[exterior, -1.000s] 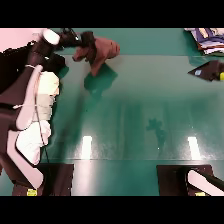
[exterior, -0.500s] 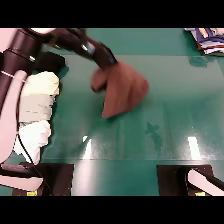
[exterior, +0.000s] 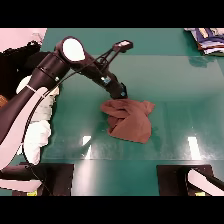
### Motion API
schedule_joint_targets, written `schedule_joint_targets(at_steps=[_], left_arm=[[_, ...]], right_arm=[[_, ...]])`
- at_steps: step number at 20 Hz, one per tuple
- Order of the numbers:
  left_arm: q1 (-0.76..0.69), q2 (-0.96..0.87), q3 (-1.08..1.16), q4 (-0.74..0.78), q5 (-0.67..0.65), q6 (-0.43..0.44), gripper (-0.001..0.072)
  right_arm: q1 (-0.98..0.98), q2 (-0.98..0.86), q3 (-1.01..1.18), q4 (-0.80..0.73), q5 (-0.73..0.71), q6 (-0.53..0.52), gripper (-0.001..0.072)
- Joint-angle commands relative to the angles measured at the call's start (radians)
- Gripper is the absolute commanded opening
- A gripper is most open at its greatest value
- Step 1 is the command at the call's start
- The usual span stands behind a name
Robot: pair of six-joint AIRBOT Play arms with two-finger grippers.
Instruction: Fold the shirts.
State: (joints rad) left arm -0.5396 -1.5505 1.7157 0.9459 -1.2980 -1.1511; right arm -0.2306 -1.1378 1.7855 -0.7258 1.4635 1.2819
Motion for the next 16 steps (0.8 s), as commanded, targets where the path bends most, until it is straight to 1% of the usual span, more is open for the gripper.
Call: schedule_joint_targets(at_steps=[1, 5, 8, 10, 14, 16], left_arm=[[0.081, -0.01, -0.05, 0.021, 0.02, -0.028, 0.0524], [0.137, -0.111, -0.181, 0.026, 0.043, -0.027, 0.0525], [0.201, -0.183, -0.188, 0.021, 0.1, -0.056, 0.0525], [0.229, -0.199, -0.188, 0.014, 0.123, -0.054, 0.0525], [0.211, -0.239, -0.189, 0.008, 0.115, -0.037, 0.0525], [0.195, -0.261, -0.189, -0.031, 0.109, -0.024, 0.0524]], right_arm=[[0.0, 0.0, 0.002, 0.0, 0.023, 0.024, 0.0016], [0.0, 0.0, 0.002, -0.001, 0.033, 0.038, 0.0016], [0.0, 0.0, 0.001, -0.001, 0.04, 0.039, 0.0016], [0.0, 0.0, 0.0, -0.001, 0.055, 0.039, 0.0016], [0.0, -0.001, 0.0, -0.002, 0.059, 0.039, 0.0016], [0.0, -0.001, 0.0, -0.002, 0.059, 0.039, 0.0016]])
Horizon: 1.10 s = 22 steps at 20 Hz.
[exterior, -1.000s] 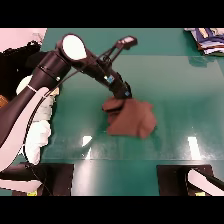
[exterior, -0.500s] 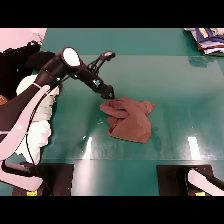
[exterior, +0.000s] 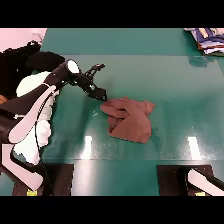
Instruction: Fold the shirts.
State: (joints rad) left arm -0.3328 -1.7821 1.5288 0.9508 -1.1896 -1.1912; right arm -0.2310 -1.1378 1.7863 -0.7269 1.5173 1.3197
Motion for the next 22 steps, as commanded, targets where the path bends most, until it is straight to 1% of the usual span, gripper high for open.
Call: schedule_joint_targets(at_steps=[1, 3, 4, 5, 6, 7, 8, 9, 10, 11, 13, 14, 15, 16, 17, 18, 19, 20, 21, 22], left_arm=[[-0.019, -0.032, -0.002, -0.053, 0.003, 0.038, 0.0523], [-0.033, -0.032, -0.001, -0.061, 0.002, 0.051, 0.0521], [-0.038, -0.032, -0.001, -0.064, 0.0, 0.051, 0.0415], [-0.038, -0.032, -0.001, -0.067, -0.008, 0.051, 0.0288], [-0.038, -0.032, -0.001, -0.068, -0.016, 0.051, 0.0284], [-0.038, -0.032, -0.001, -0.068, -0.023, 0.051, 0.0263], [-0.038, -0.032, -0.001, -0.068, -0.024, 0.057, 0.0019], [-0.038, -0.032, 0.0, -0.067, -0.024, 0.059, 0.0027], [-0.034, -0.031, 0.014, -0.06, -0.034, 0.058, 0.0026], [-0.023, -0.027, 0.037, -0.06, -0.05, 0.053, 0.0026], [0.021, 0.006, 0.099, -0.053, -0.056, 0.035, 0.0025], [0.045, 0.027, 0.127, -0.05, -0.057, 0.035, 0.0026], [0.07, 0.051, 0.155, -0.048, -0.06, 0.035, 0.0026], [0.088, 0.067, 0.179, -0.044, -0.061, 0.032, 0.0026], [0.103, 0.081, 0.195, -0.041, -0.06, 0.017, 0.0026], [0.114, 0.093, 0.201, -0.038, -0.059, 0.013, 0.0026], [0.121, 0.102, 0.202, -0.036, -0.06, 0.013, 0.0026], [0.121, 0.104, 0.202, -0.03, -0.06, 0.013, 0.0027], [0.121, 0.105, 0.202, -0.019, -0.063, 0.013, 0.0027], [0.121, 0.105, 0.202, -0.01, -0.068, 0.013, 0.0026]], right_arm=[[0.0, -0.001, 0.0, -0.001, 0.005, 0.001, 0.0016], [0.0, -0.001, 0.0, -0.001, 0.006, 0.001, 0.0016], [0.0, -0.001, 0.0, -0.001, 0.008, 0.001, 0.0016], [0.0, -0.002, 0.0, -0.003, 0.013, 0.001, 0.0016], [0.0, -0.002, 0.0, -0.01, 0.022, 0.001, 0.0016], [-0.001, -0.002, 0.0, -0.011, 0.037, 0.001, 0.0016], [-0.003, -0.002, -0.001, -0.011, 0.052, 0.001, 0.0016], [-0.002, -0.003, -0.001, -0.024, 0.069, 0.001, 0.0016], [0.0, -0.003, -0.006, -0.07, 0.097, 0.006, 0.0016], [0.005, -0.001, -0.026, -0.134, 0.124, 0.039, 0.0016], [0.034, 0.0, -0.116, -0.322, 0.2, 0.121, 0.0016], [0.059, 0.0, -0.191, -0.397, 0.22, 0.124, 0.0017], [0.089, 0.0, -0.284, -0.416, 0.209, 0.123, 0.009], [0.117, 0.0, -0.382, -0.415, 0.181, 0.123, 0.0324], [0.154, -0.001, -0.498, -0.412, 0.123, 0.123, 0.0516], [0.196, -0.003, -0.609, -0.393, 0.051, 0.122, 0.0507], [0.238, -0.011, -0.725, -0.361, -0.043, 0.118, 0.0467], [0.274, -0.028, -0.819, -0.305, -0.126, 0.116, 0.0394], [0.308, -0.056, -0.899, -0.22, -0.203, 0.093, 0.0384], [0.337, -0.091, -0.949, -0.139, -0.249, 0.054, 0.0384]])
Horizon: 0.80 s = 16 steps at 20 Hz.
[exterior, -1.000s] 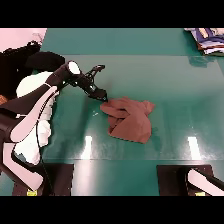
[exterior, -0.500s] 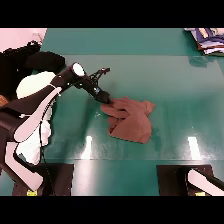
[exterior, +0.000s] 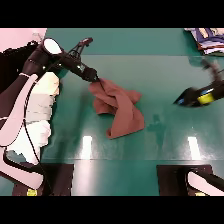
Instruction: Fold the shirts.
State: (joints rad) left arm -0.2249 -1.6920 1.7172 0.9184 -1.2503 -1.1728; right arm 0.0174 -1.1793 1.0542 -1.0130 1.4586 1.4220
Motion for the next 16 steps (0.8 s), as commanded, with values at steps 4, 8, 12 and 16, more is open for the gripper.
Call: schedule_joint_targets(at_steps=[4, 8, 12, 16], left_arm=[[0.013, 0.014, 0.013, 0.024, -0.006, -0.006, 0.0026], [0.013, 0.014, 0.013, 0.024, -0.01, -0.006, 0.0027], [0.013, 0.014, 0.014, 0.024, -0.018, -0.005, 0.0027], [0.013, 0.016, 0.022, 0.025, -0.018, -0.01, 0.0025]], right_arm=[[0.206, -0.216, -0.242, 0.306, -0.271, -0.152, 0.0384], [0.279, -0.348, -0.12, 0.302, -0.278, -0.158, 0.0384], [0.31, -0.391, -0.032, 0.196, -0.27, -0.153, 0.036], [0.311, -0.39, -0.001, 0.141, -0.259, -0.15, 0.0015]])
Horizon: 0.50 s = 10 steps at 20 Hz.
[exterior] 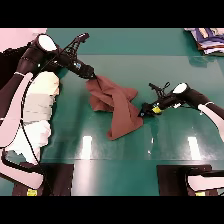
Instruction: Fold the shirts.
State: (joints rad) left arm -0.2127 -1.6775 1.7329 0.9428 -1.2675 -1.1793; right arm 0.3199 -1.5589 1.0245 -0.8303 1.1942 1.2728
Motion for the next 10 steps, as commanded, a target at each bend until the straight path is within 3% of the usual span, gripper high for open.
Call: schedule_joint_targets(at_steps=[1, 7, 10], left_arm=[[0.001, 0.007, 0.021, 0.001, 0.0, -0.021, 0.0025], [0.001, 0.24, 0.162, 0.258, 0.018, -0.055, 0.0025], [0.0, 0.428, 0.203, 0.274, -0.001, -0.054, 0.0026]], right_arm=[[0.009, -0.01, 0.047, -0.035, 0.017, -0.013, 0.0015], [-0.016, 0.179, 0.323, -0.102, 0.066, -0.013, 0.0014], [-0.057, 0.342, 0.501, -0.143, 0.061, 0.011, 0.0014]])
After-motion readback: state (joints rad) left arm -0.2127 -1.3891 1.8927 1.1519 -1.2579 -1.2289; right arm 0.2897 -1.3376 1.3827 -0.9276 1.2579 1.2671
